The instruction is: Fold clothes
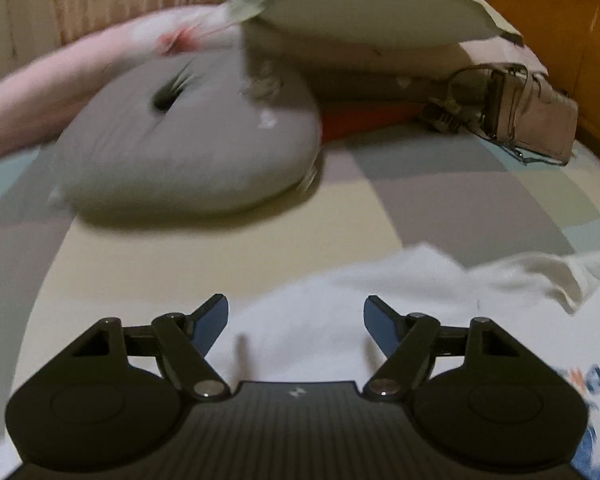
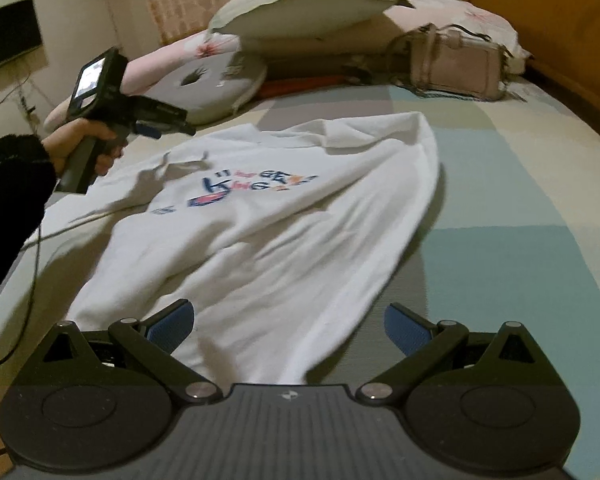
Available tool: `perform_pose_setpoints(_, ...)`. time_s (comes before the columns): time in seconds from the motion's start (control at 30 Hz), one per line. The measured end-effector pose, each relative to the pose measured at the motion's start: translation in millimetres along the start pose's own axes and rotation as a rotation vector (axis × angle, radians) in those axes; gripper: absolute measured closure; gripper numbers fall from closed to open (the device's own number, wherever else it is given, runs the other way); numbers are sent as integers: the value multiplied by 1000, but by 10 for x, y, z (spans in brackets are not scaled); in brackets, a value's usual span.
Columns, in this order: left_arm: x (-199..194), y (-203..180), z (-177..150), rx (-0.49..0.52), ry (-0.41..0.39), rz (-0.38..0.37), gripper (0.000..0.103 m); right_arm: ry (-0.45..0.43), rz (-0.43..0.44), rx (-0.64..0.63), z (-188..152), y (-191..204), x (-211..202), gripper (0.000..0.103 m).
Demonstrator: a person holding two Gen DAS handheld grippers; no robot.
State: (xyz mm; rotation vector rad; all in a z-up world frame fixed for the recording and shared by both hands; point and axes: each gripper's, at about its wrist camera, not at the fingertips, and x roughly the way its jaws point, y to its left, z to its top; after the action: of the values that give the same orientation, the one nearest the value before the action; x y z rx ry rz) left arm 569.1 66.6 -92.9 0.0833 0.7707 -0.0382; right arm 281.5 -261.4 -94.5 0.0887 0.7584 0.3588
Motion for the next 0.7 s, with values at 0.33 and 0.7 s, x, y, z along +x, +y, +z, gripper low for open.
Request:
perform_pose_setpoints(0.33, 499, -432, 97, 145, -8, -35, 47, -17, 26, 12, -53, -223, 61, 0)
perform_pose_setpoints(0.7, 427, -590, -120, 327, -7, 28, 42, -9, 42, 27, -89, -247, 114, 0)
